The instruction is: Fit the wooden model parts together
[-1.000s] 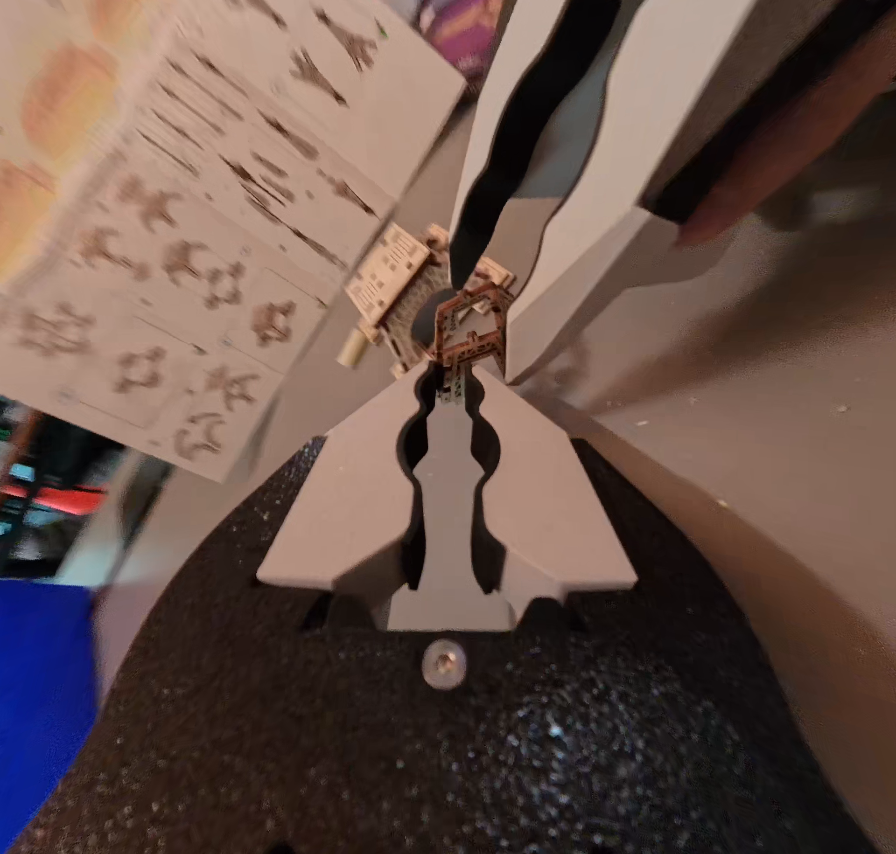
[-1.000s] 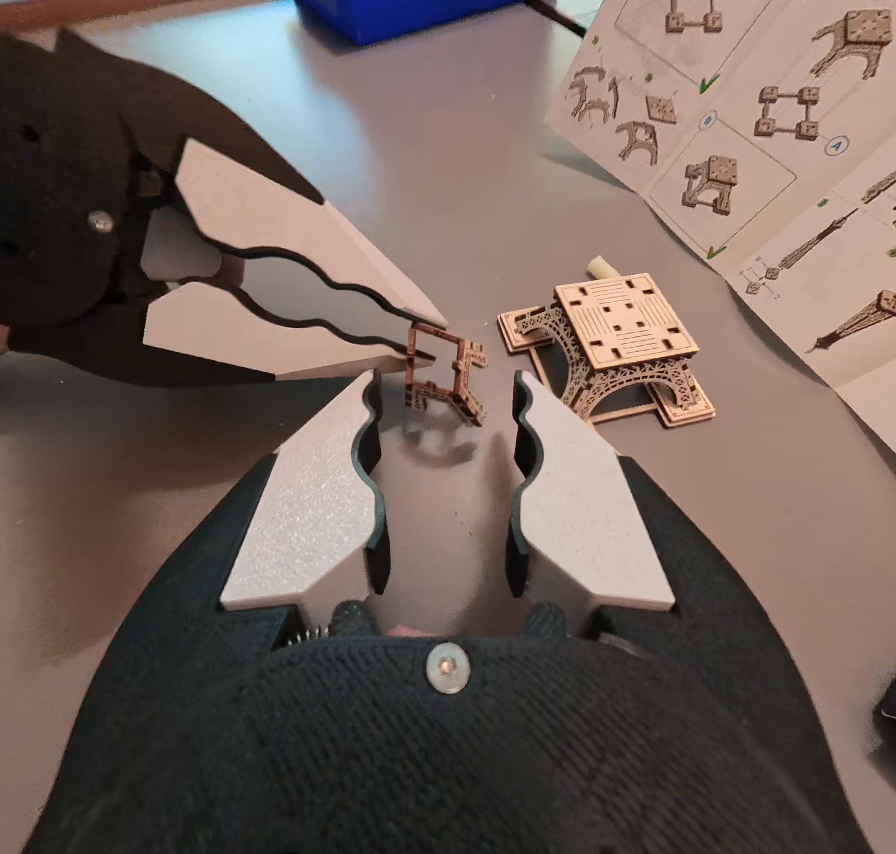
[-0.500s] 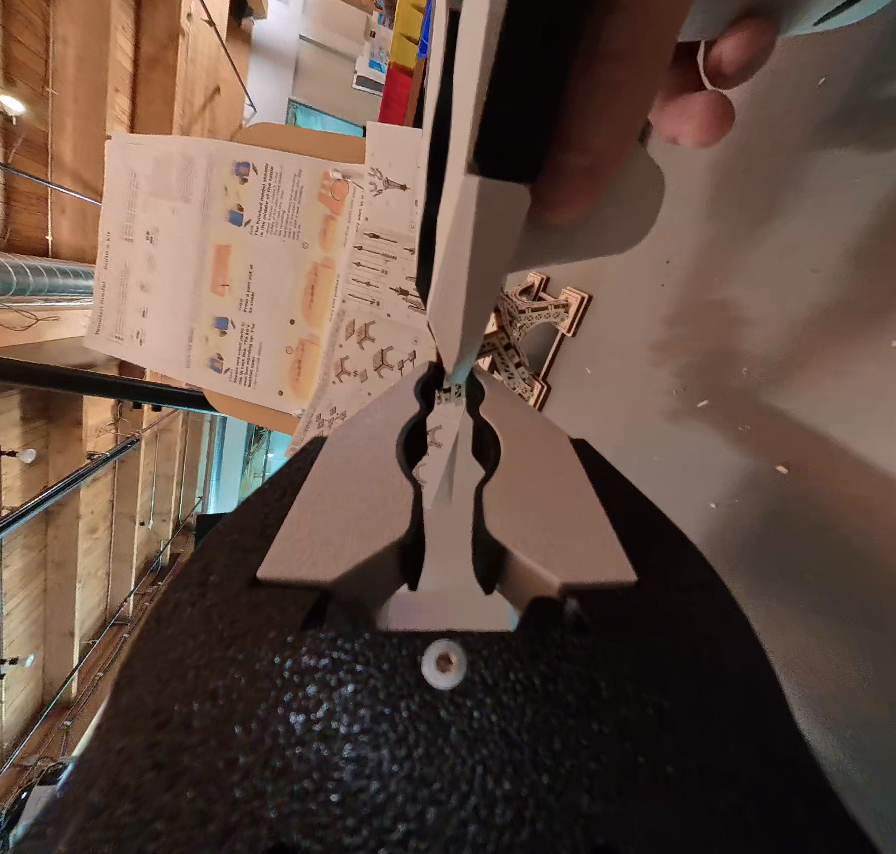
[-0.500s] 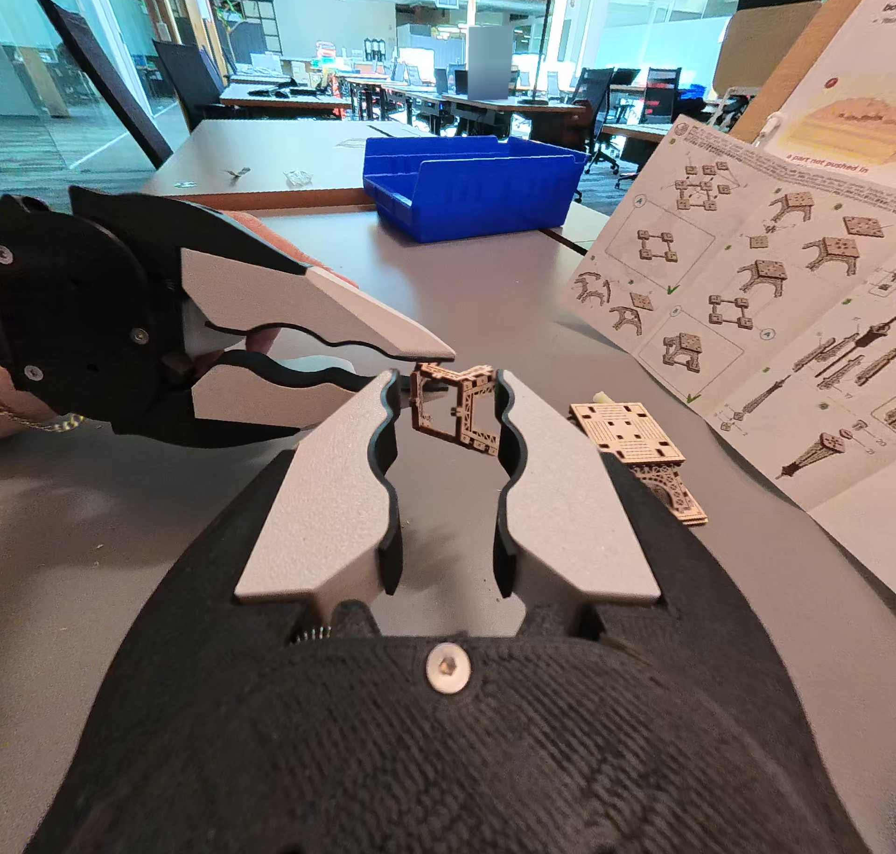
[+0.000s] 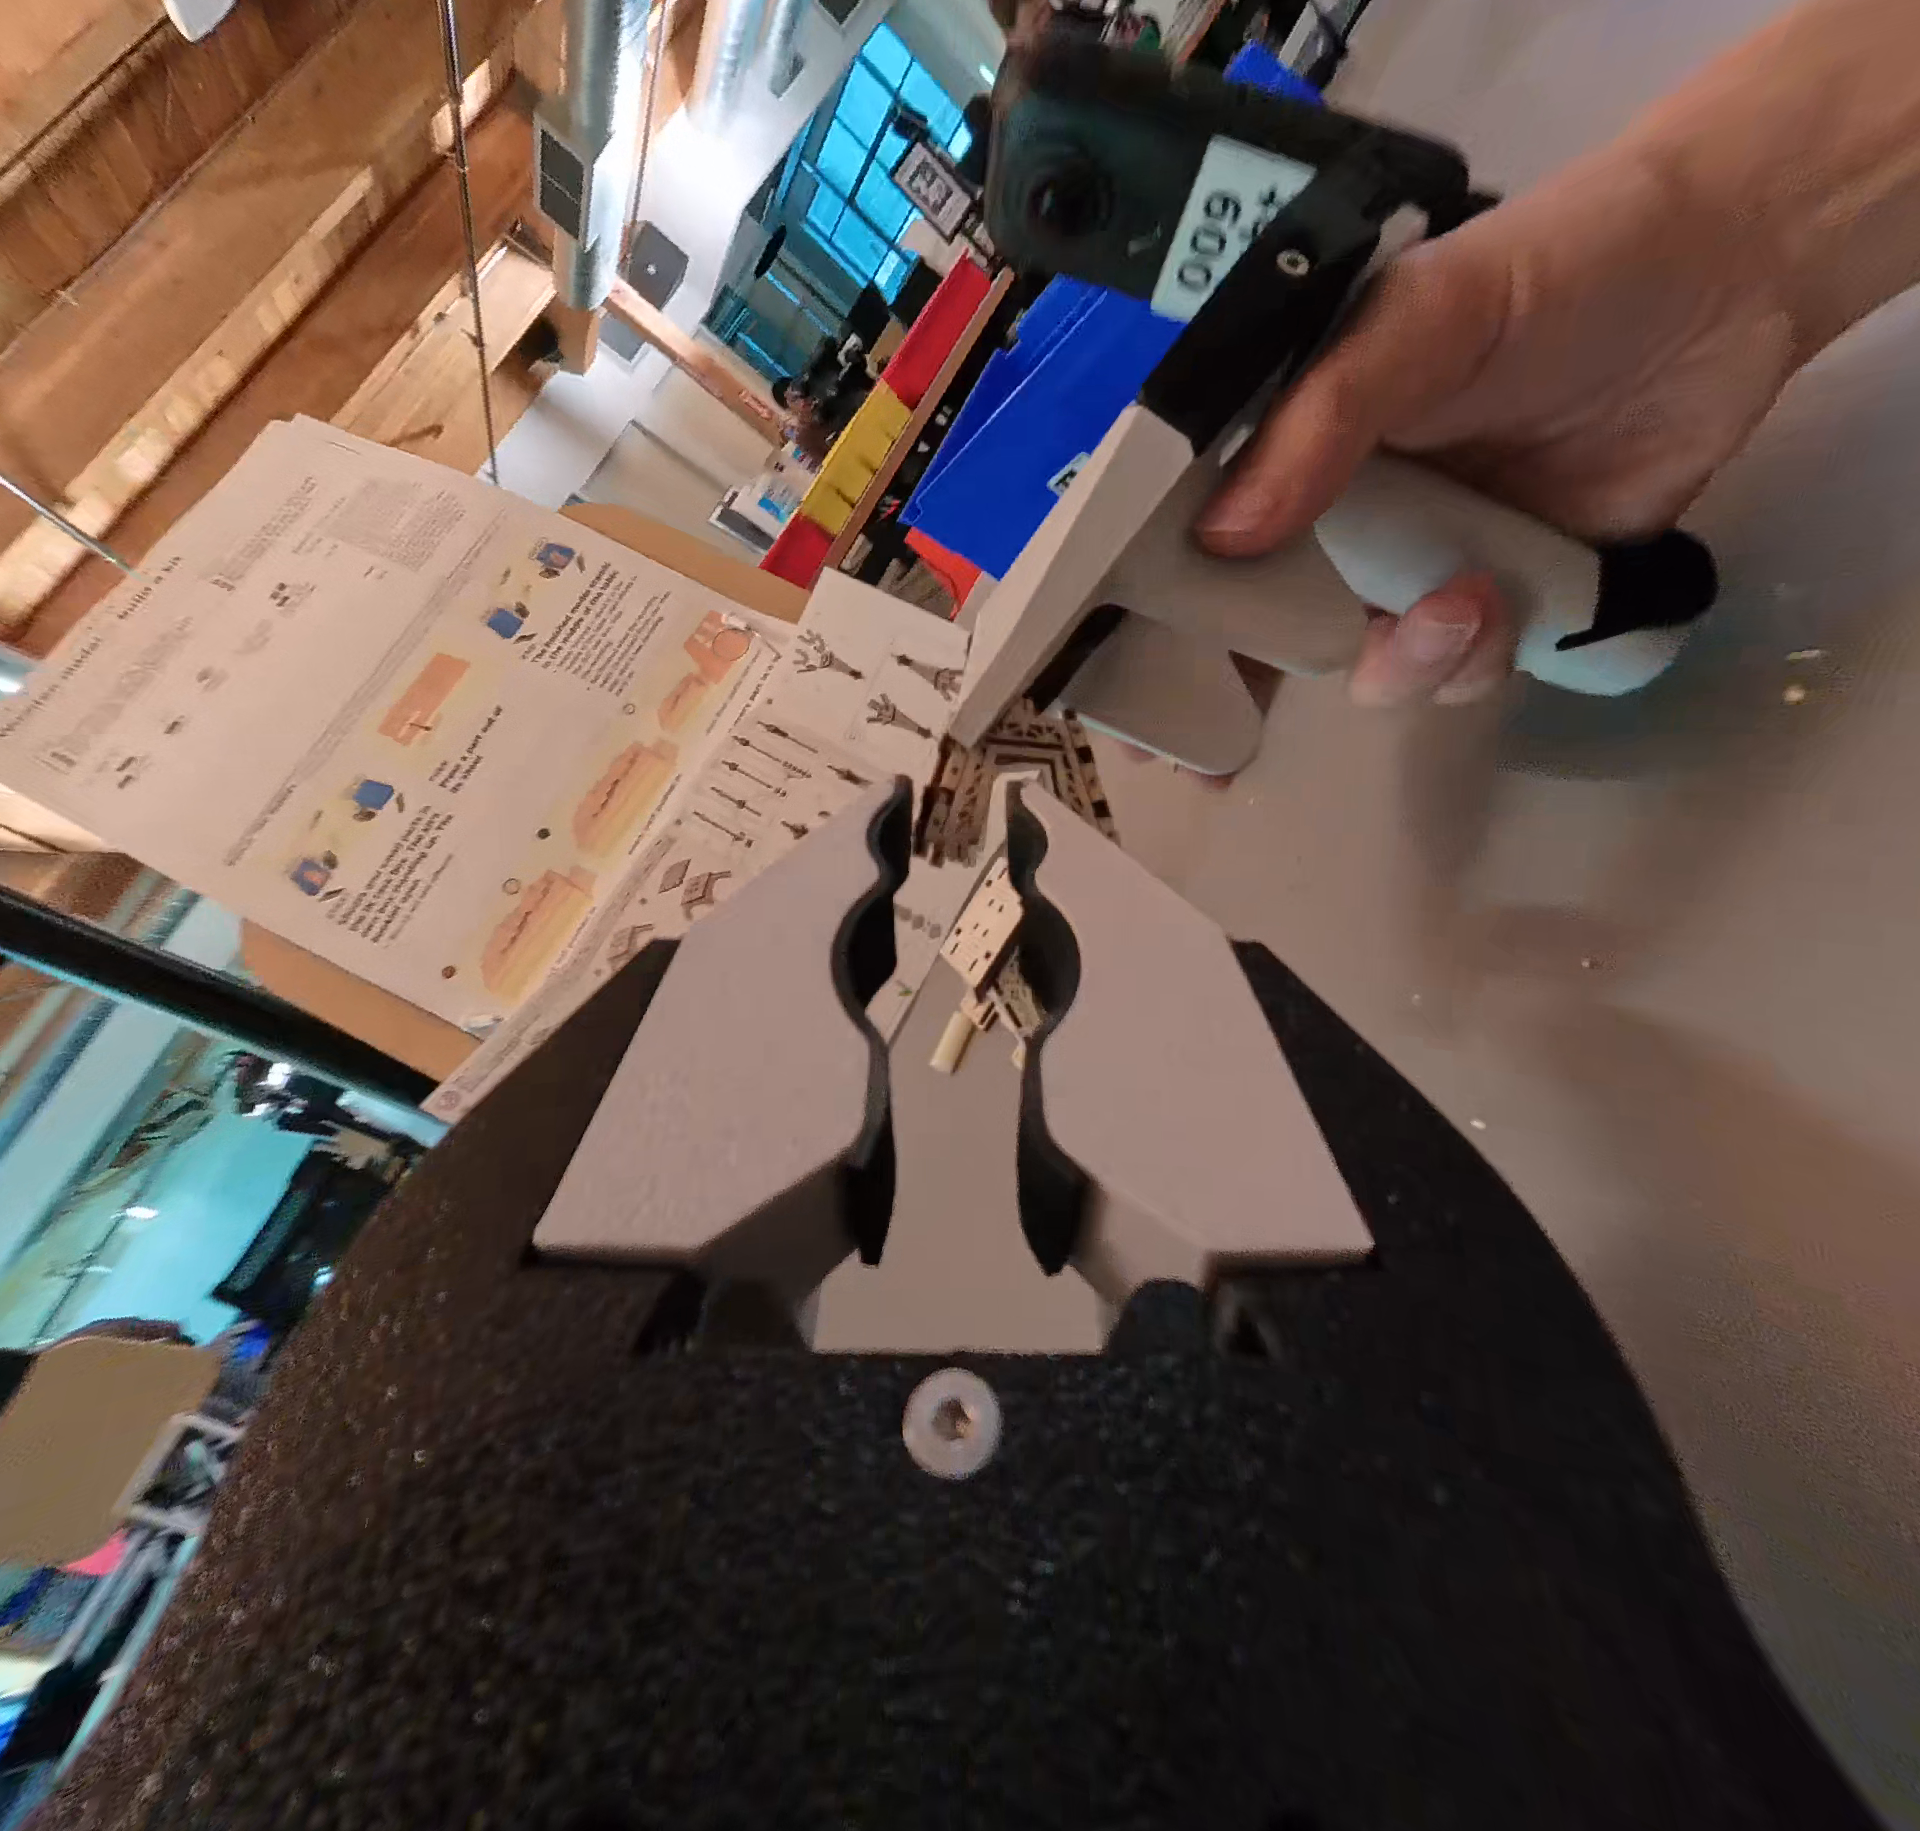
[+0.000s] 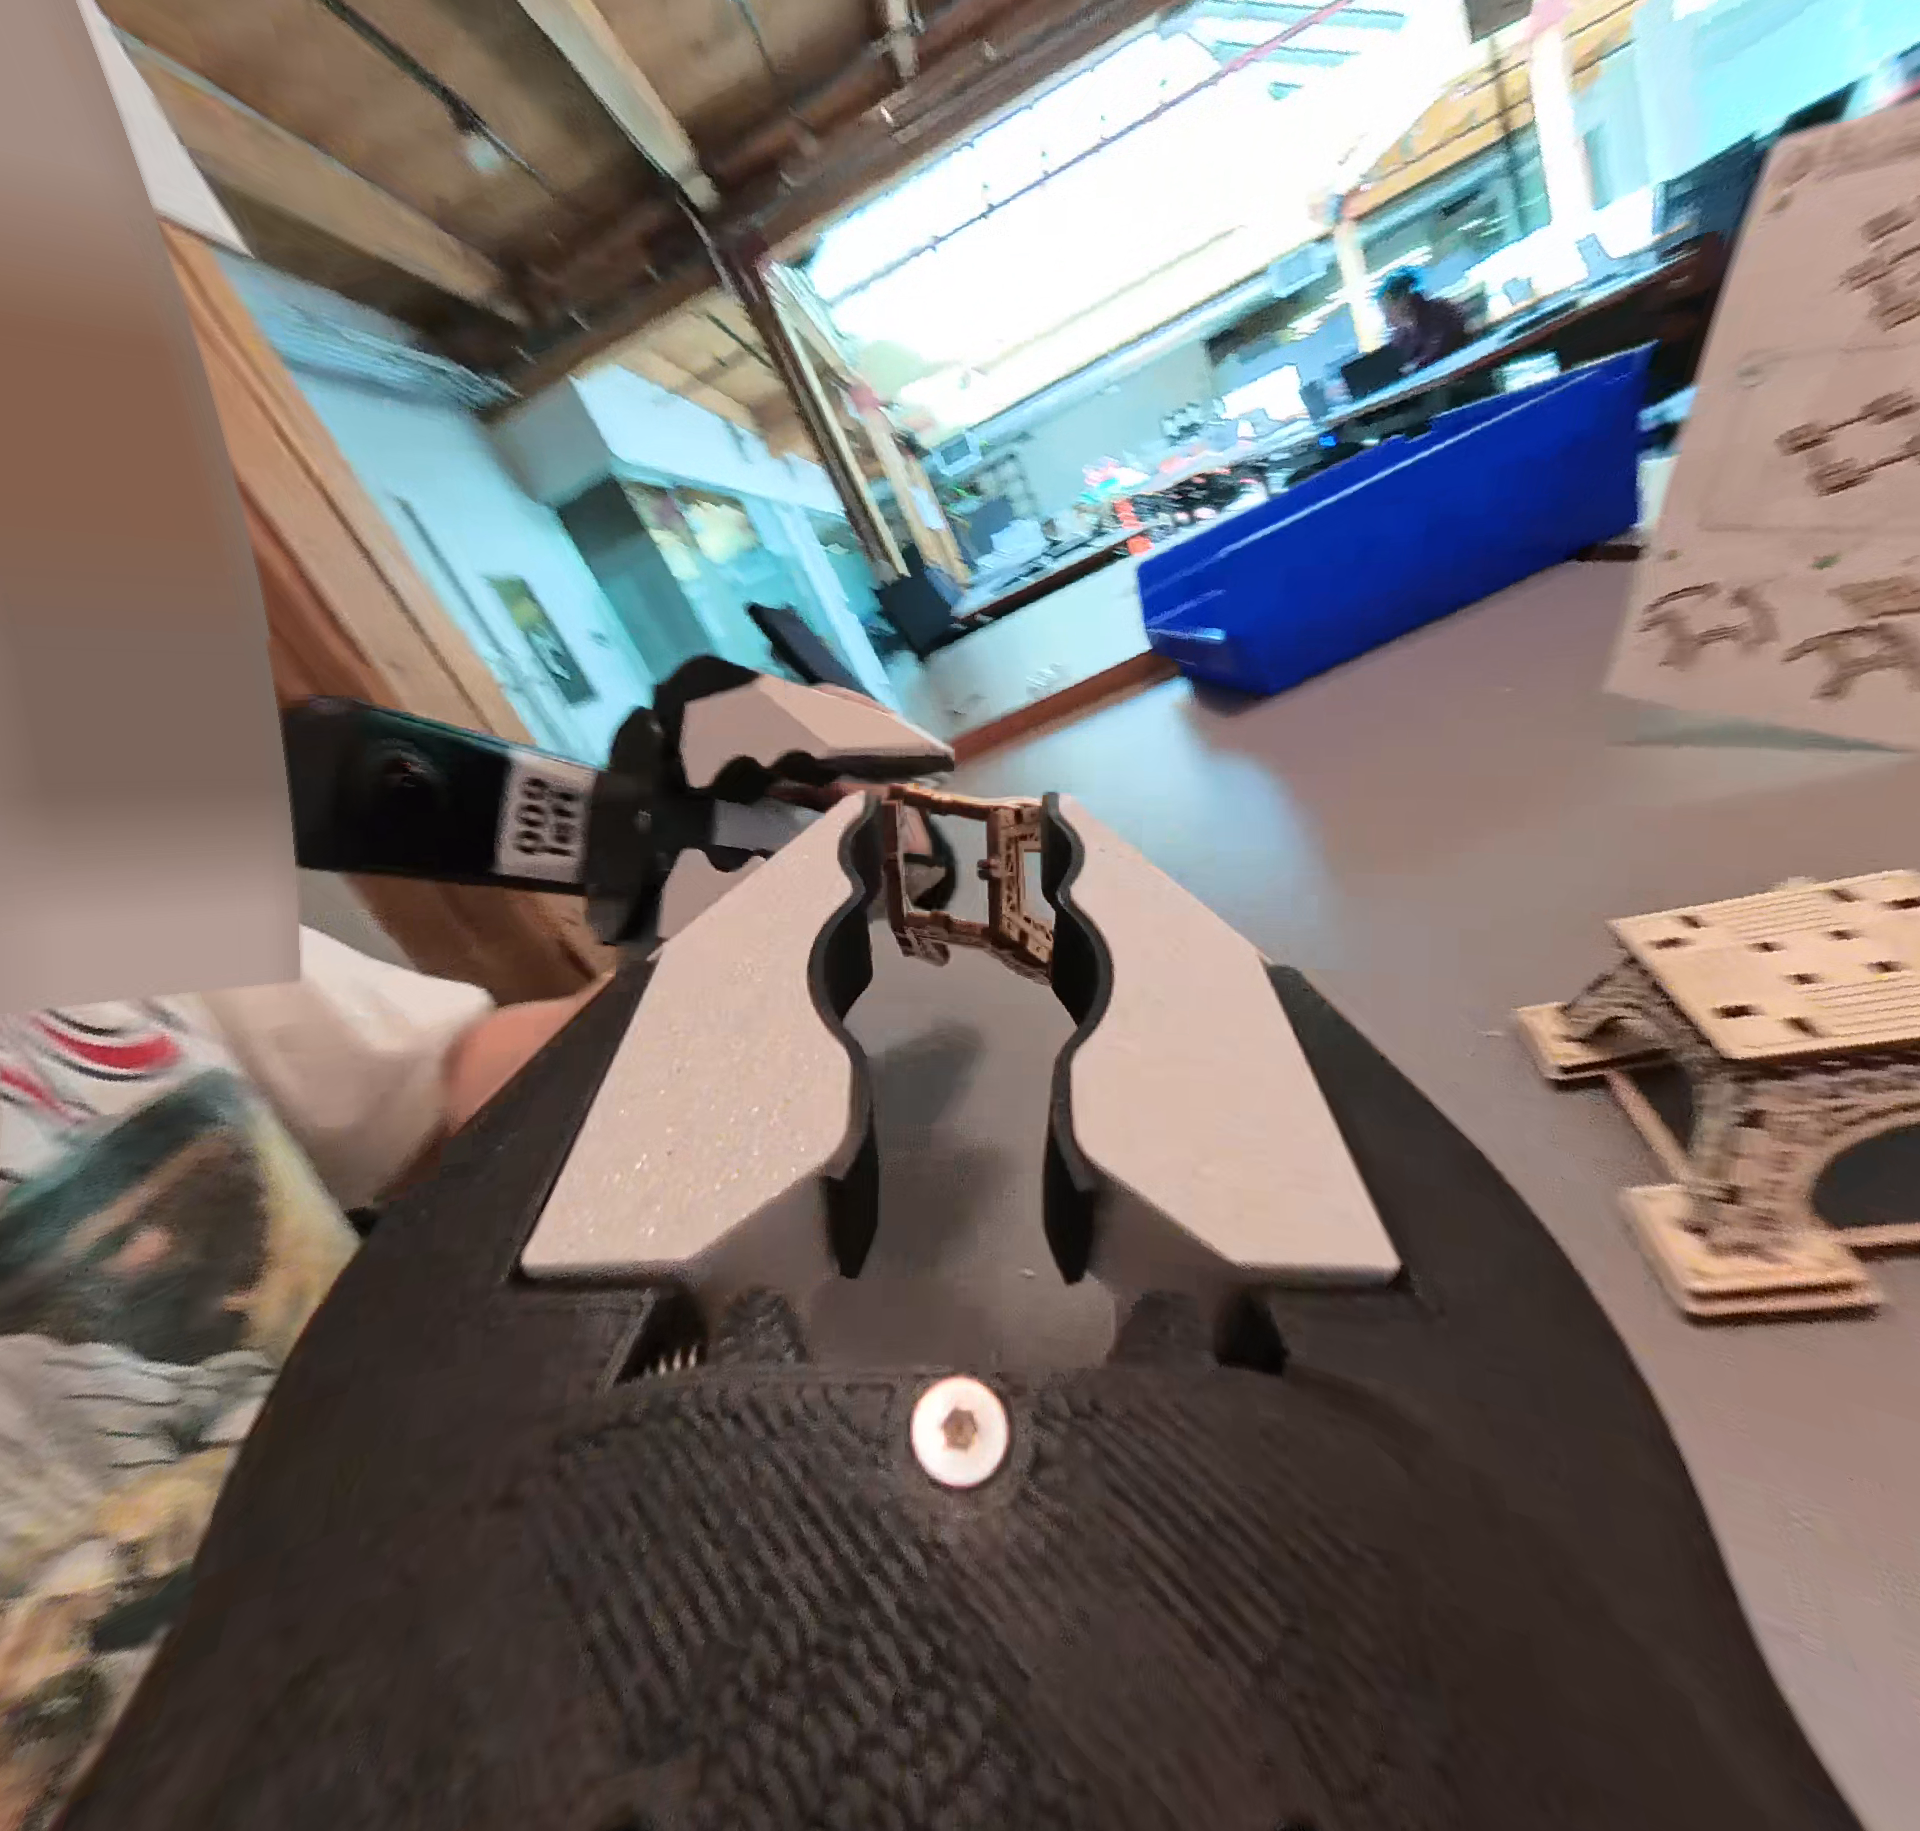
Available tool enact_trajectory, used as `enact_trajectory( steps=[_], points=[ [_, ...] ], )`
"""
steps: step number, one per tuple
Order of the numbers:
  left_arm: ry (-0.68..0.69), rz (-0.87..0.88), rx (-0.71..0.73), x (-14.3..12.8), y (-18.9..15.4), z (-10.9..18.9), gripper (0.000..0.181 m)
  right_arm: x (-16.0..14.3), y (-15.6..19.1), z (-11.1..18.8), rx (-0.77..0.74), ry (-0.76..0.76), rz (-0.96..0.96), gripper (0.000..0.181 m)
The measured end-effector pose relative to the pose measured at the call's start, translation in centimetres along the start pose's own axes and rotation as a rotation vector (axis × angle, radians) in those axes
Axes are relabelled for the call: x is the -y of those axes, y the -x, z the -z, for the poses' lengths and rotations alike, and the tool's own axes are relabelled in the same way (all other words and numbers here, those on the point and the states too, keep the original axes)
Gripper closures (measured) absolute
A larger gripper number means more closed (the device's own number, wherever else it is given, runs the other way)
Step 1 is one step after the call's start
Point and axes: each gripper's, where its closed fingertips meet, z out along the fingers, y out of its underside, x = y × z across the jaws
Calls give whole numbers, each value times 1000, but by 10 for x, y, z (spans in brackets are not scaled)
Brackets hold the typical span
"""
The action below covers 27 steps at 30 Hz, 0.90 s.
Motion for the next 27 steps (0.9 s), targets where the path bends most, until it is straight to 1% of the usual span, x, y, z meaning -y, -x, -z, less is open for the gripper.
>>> enact_trajectory(
  steps=[3,7,9,10,13,16,21,27],
  points=[
    [-42,63,-26,6,5,7,167,4,5,-1,66,-45,-138,154],
    [-103,140,-34,15,15,15,172,12,7,0,128,-111,-272,154],
    [-111,155,-56,15,14,16,170,12,10,-1,159,-117,-324,154],
    [-105,153,-62,14,14,15,164,12,12,-1,178,-119,-339,154],
    [-107,133,-81,14,11,16,163,9,14,-4,187,-108,-364,154],
    [-133,152,-87,18,12,17,164,6,18,-5,198,-86,-351,154],
    [-147,166,-97,18,12,18,169,5,21,-7,199,-68,-329,155],
    [-160,157,-118,21,10,19,167,2,23,-8,204,-47,-342,155]
  ],
)
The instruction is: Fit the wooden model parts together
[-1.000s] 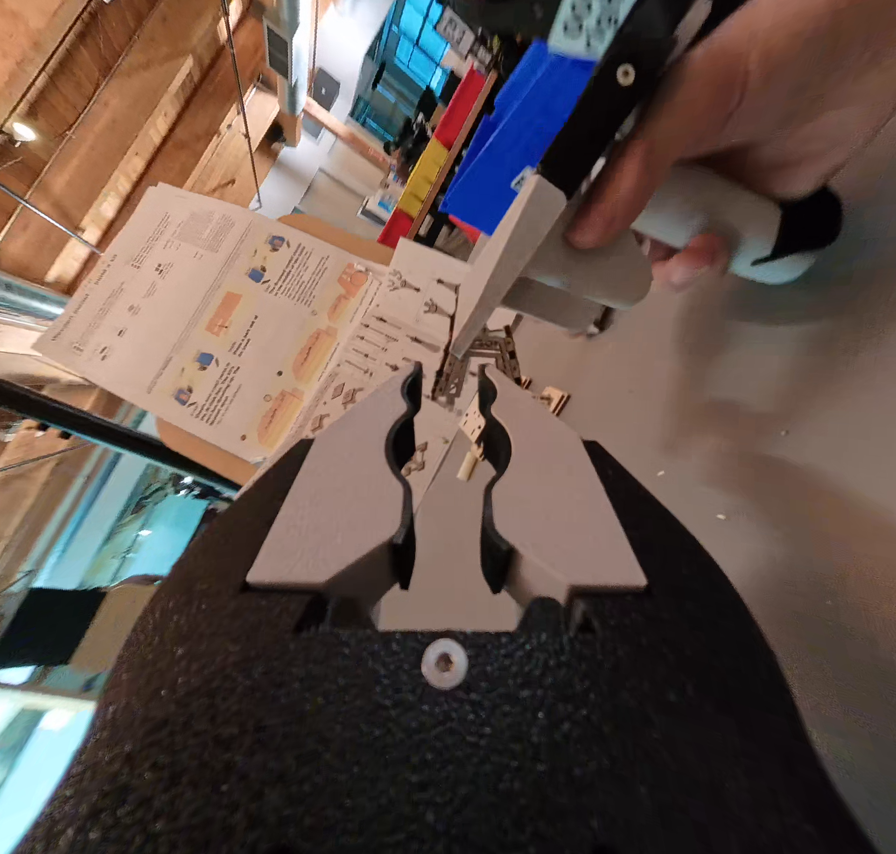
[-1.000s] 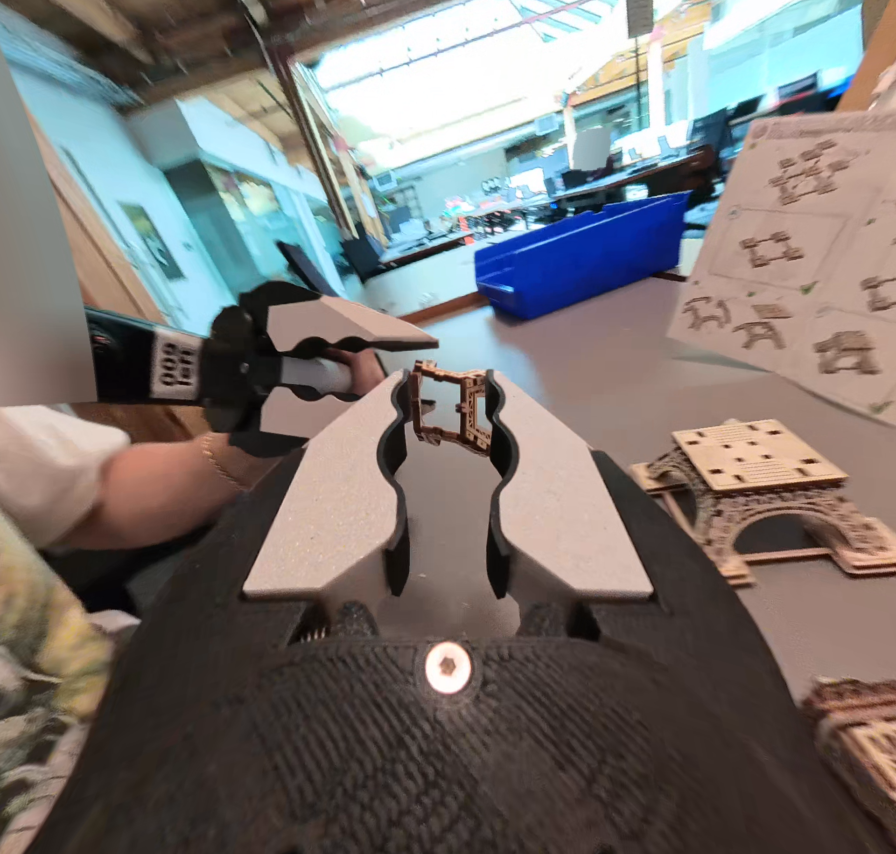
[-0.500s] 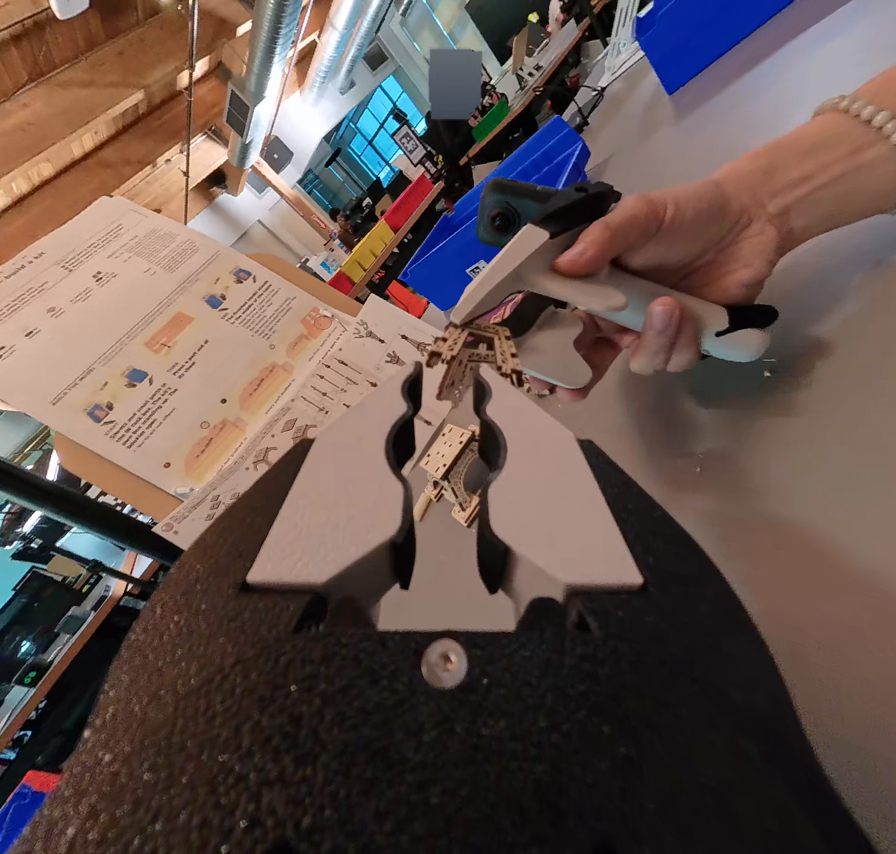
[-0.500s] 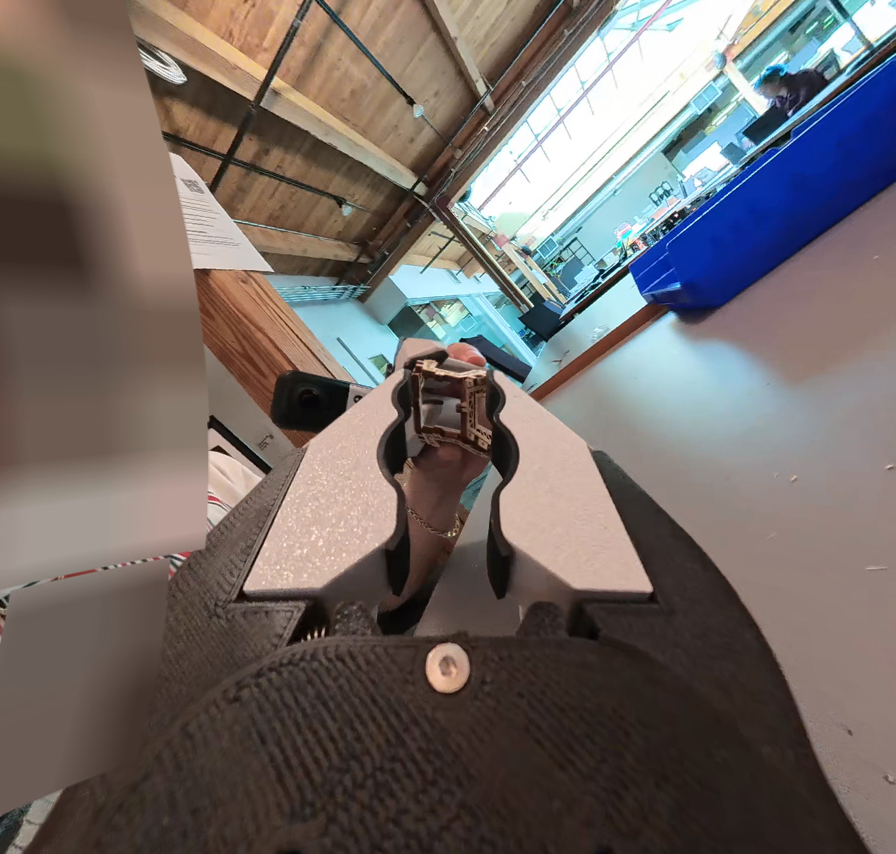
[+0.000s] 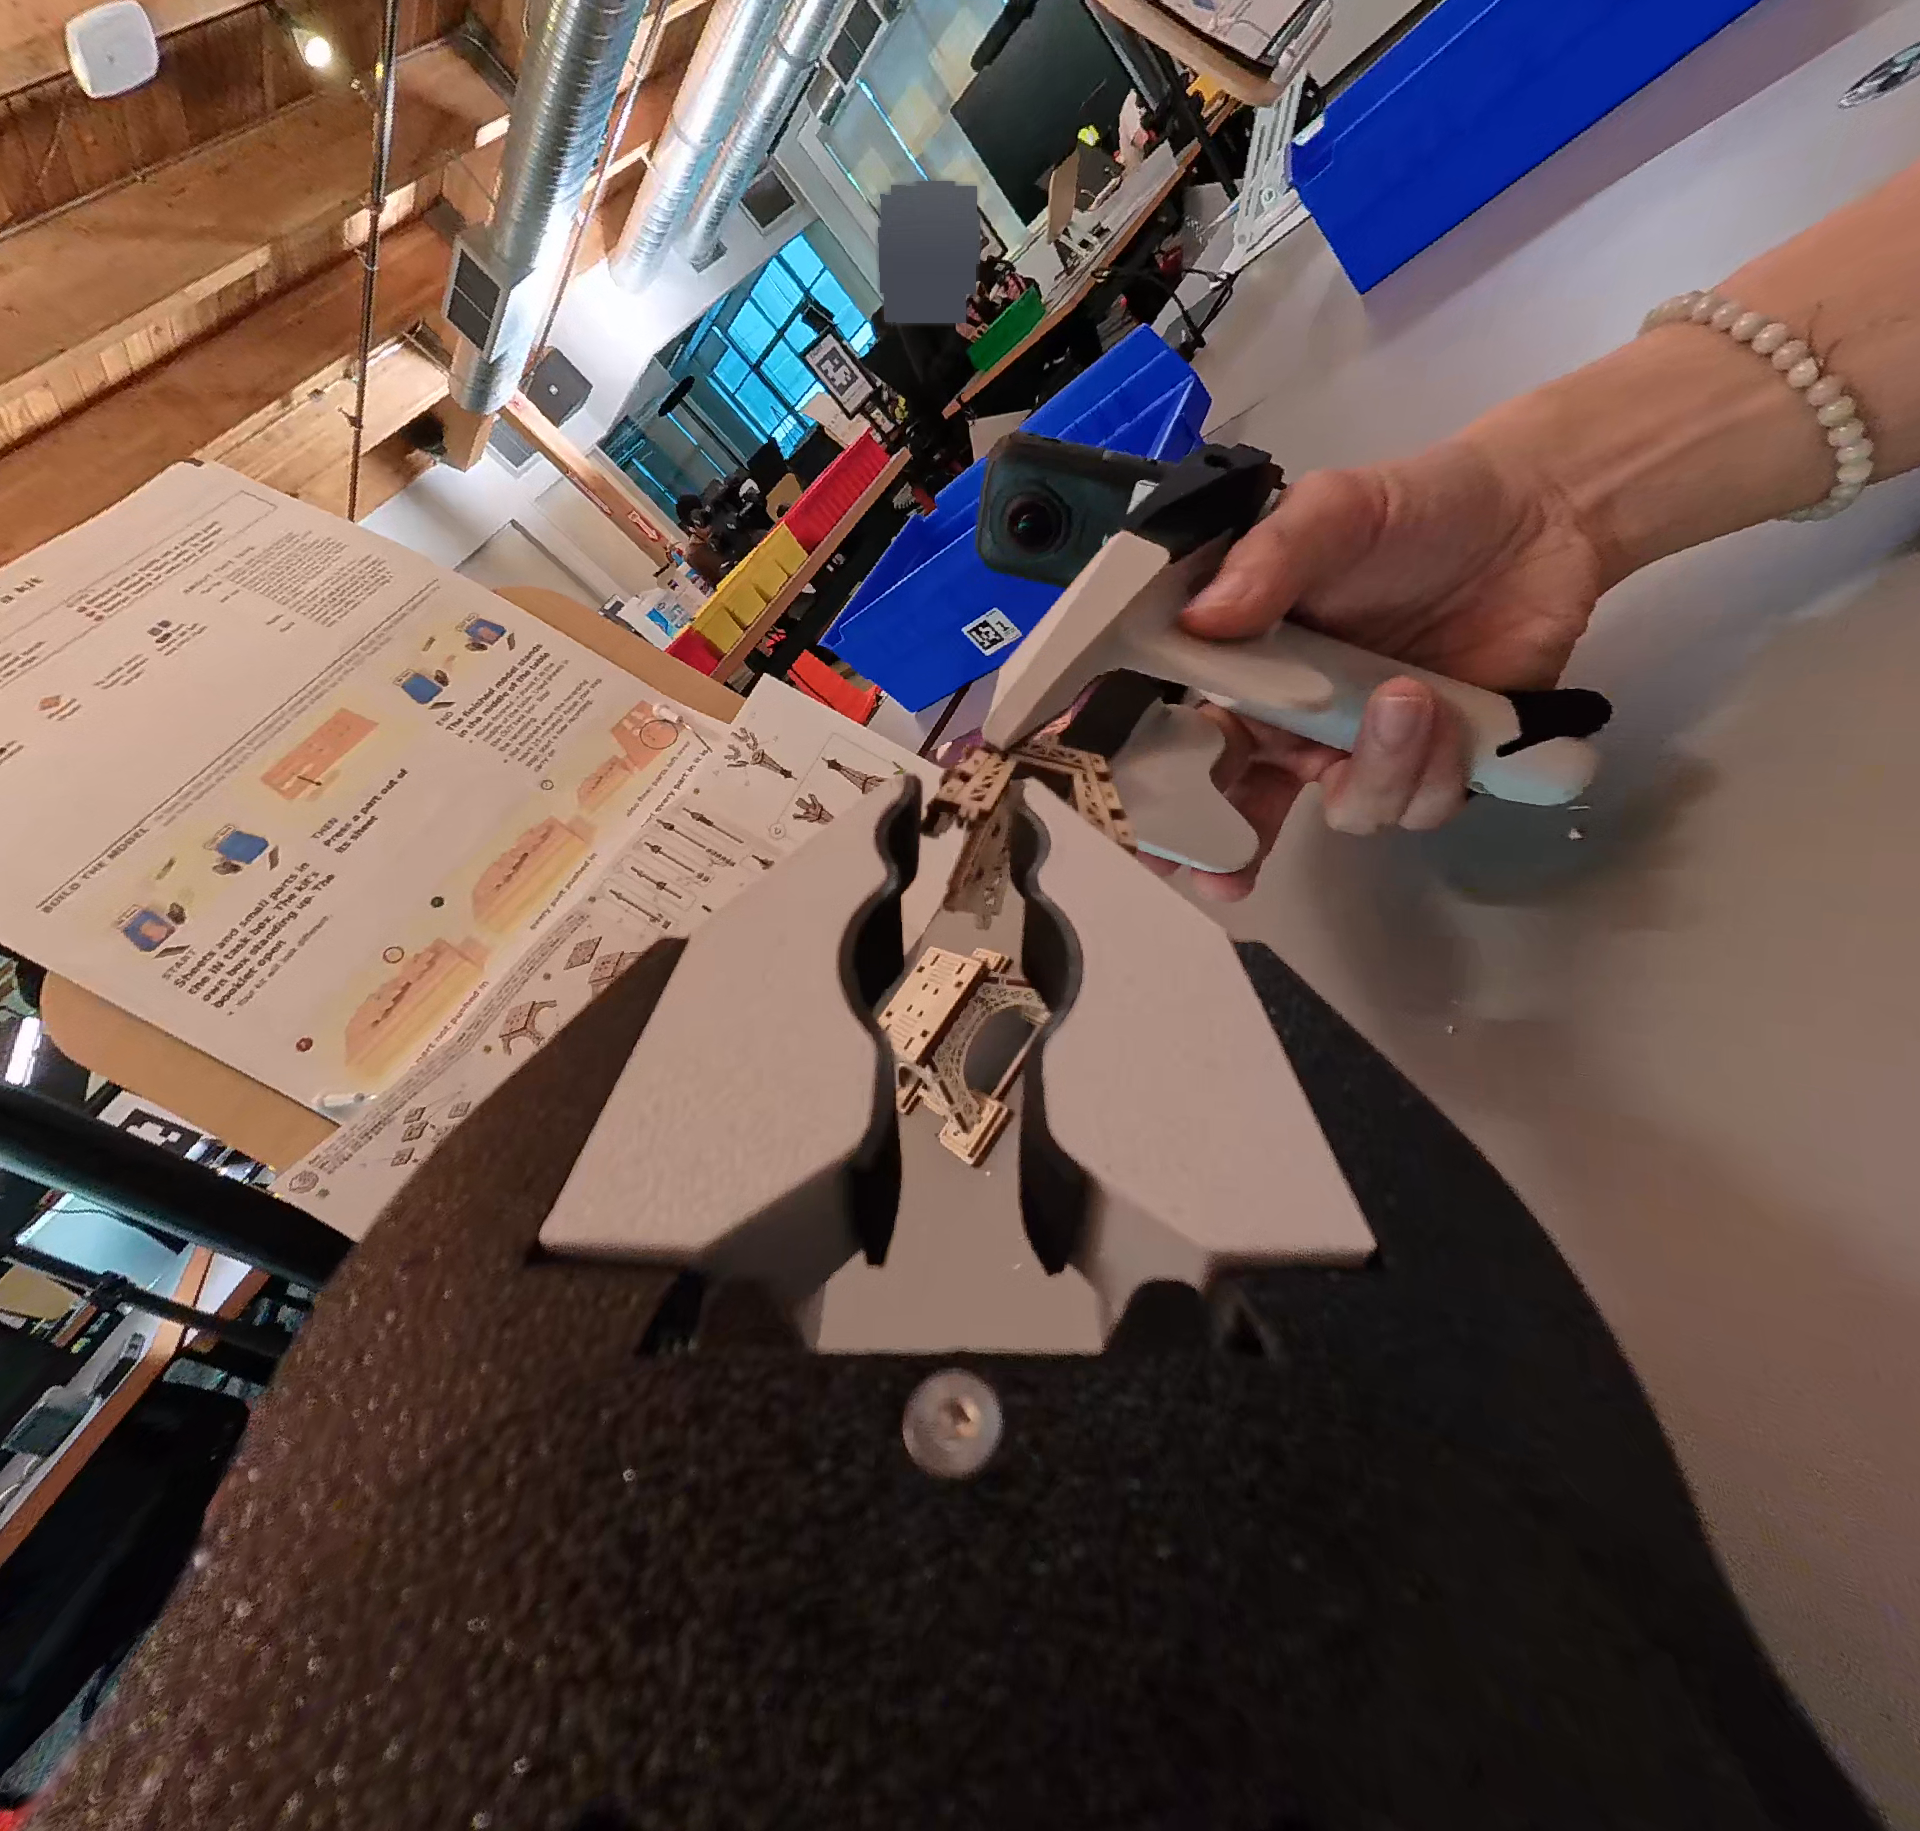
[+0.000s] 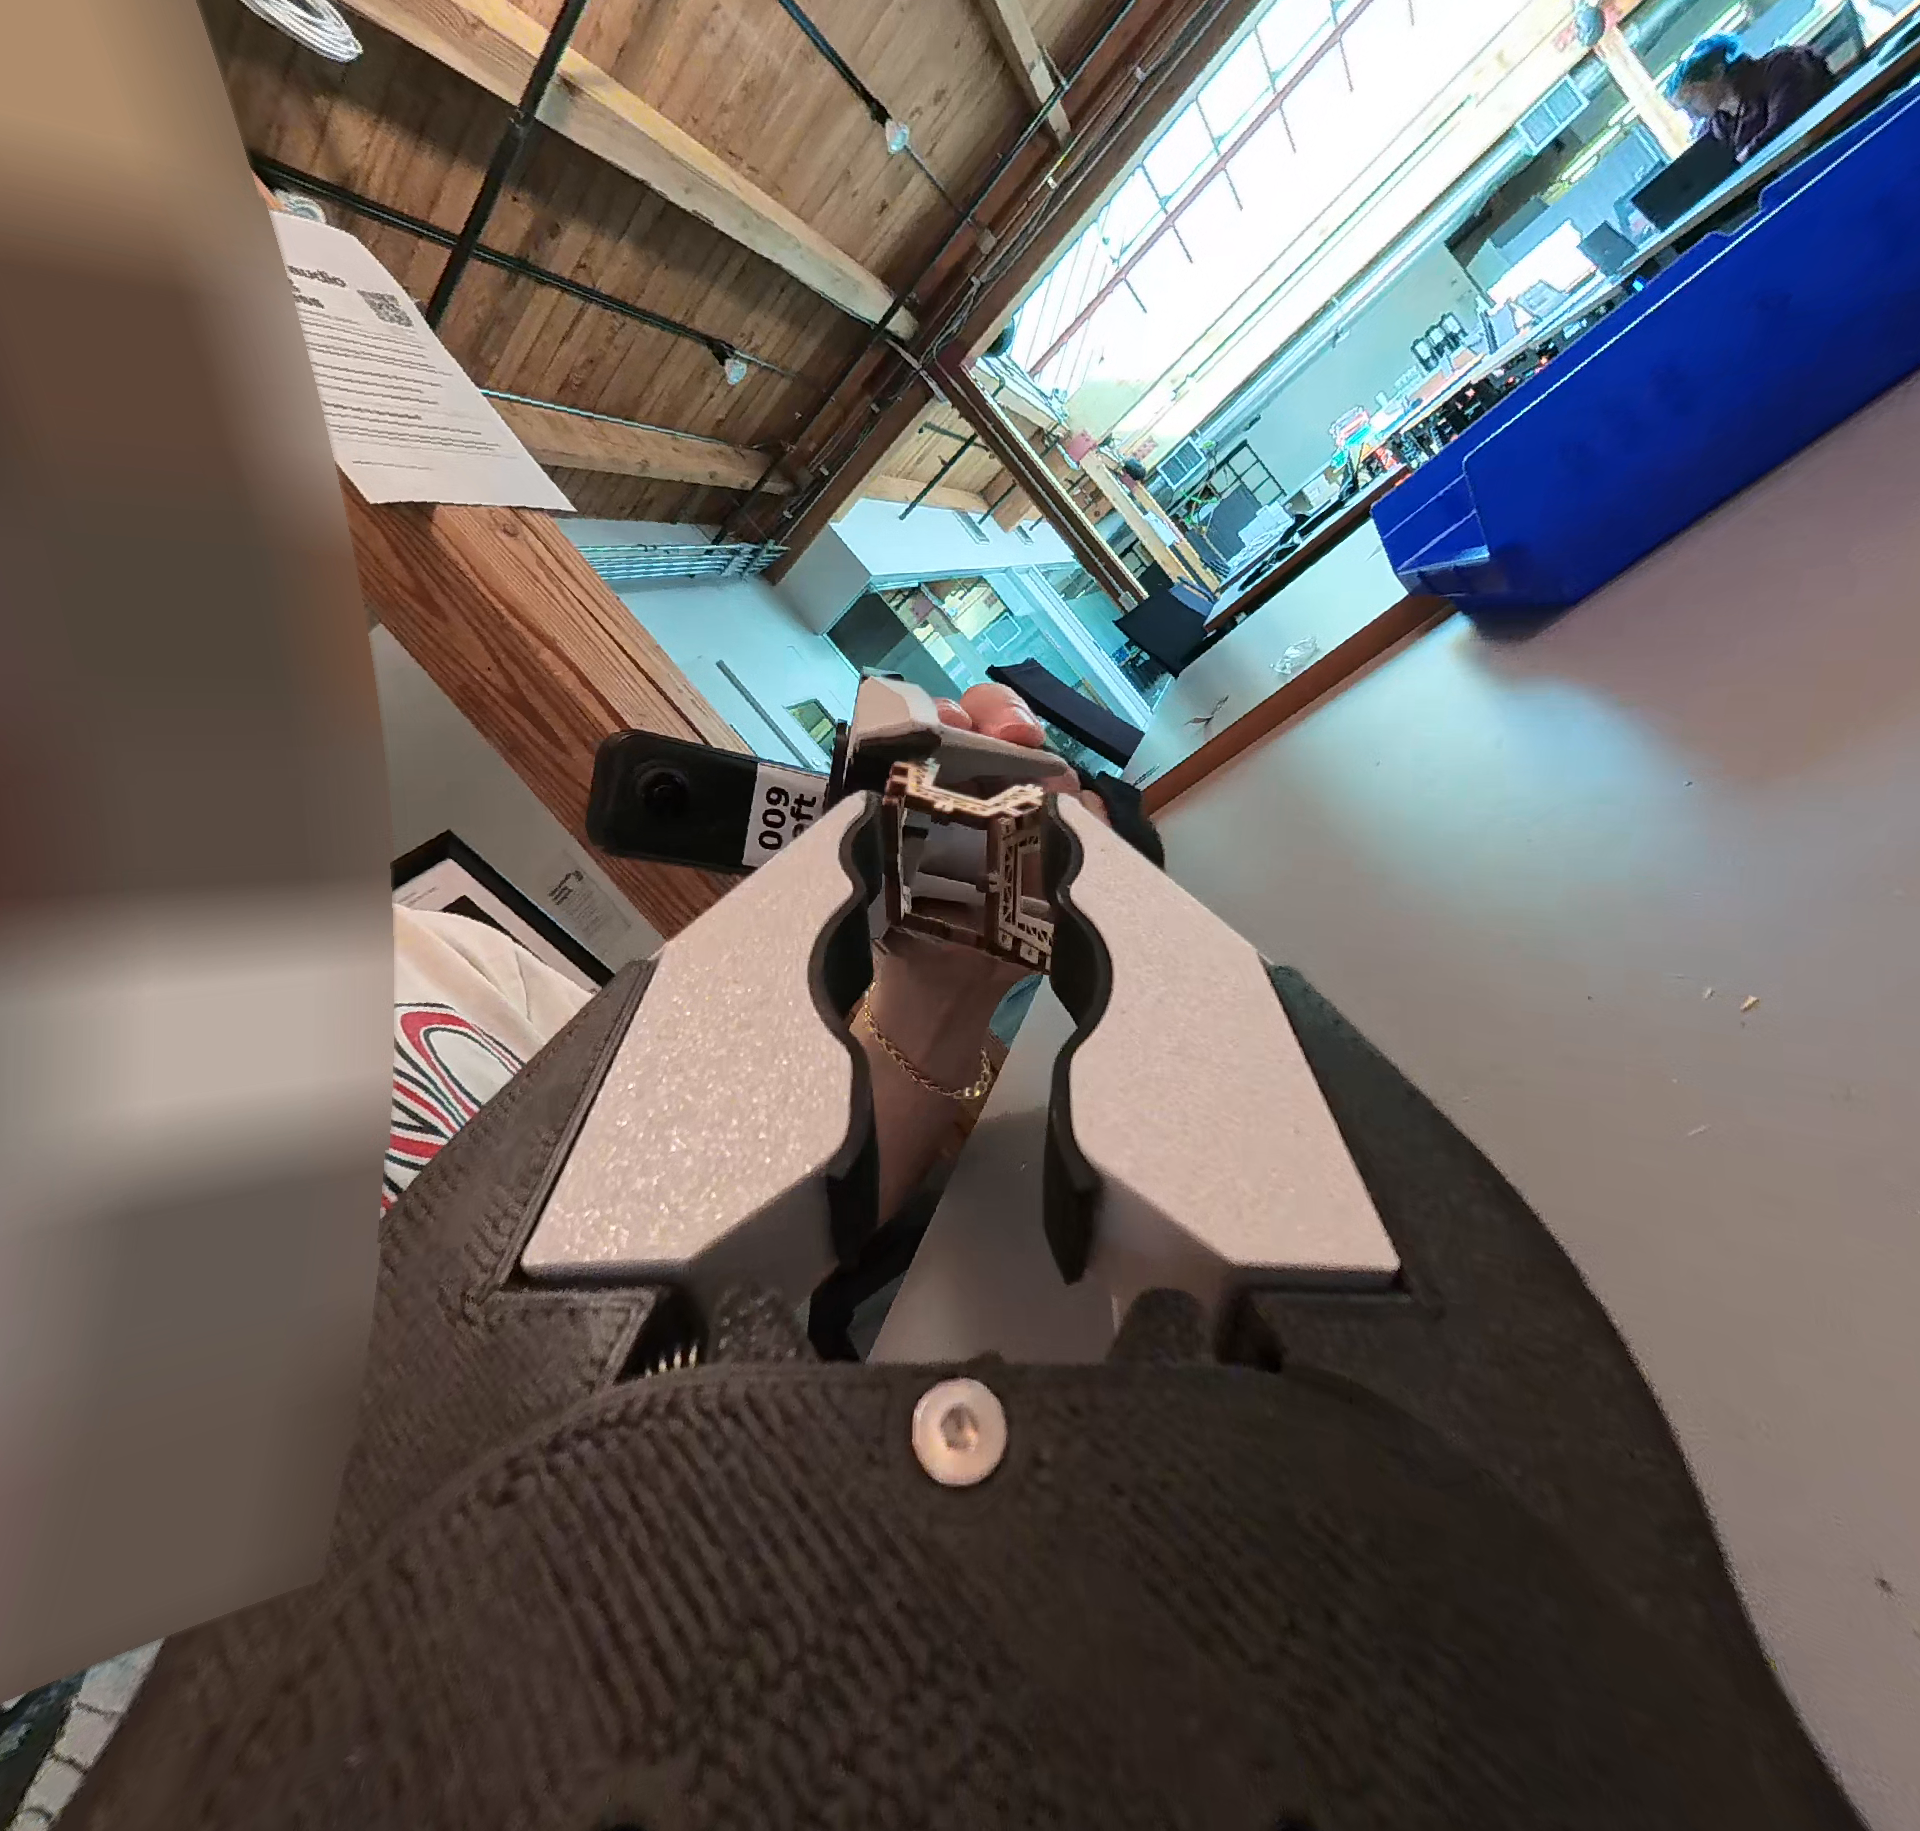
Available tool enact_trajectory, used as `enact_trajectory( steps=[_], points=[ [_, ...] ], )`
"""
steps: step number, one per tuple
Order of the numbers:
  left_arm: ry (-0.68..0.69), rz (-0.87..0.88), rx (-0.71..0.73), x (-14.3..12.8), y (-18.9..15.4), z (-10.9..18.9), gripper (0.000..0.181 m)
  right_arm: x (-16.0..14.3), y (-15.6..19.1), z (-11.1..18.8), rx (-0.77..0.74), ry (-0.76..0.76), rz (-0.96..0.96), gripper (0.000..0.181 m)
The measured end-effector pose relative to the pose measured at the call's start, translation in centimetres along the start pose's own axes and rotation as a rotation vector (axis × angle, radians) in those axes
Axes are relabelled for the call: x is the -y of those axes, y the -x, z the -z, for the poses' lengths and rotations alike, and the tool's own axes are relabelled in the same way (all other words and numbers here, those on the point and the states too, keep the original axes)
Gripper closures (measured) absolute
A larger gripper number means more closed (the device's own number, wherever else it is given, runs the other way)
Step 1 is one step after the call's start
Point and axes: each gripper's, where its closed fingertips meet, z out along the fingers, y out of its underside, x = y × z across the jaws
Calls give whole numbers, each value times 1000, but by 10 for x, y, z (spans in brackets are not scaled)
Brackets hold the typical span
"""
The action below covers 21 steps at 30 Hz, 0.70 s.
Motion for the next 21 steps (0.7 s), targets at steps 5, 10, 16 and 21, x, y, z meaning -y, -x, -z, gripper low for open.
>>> enact_trajectory(
  steps=[5,10,16,21],
  points=[
    [17,0,-54,-3,-5,1,170,-3,-2,1,-1,21,-24,155],
    [59,14,-80,-10,-7,1,172,-3,-7,2,-35,28,-15,156],
    [122,51,-76,-20,-4,0,172,-6,-14,6,-162,134,248,146],
    [181,40,-111,-31,-9,0,172,1,-12,14,-368,296,888,138]
  ],
)
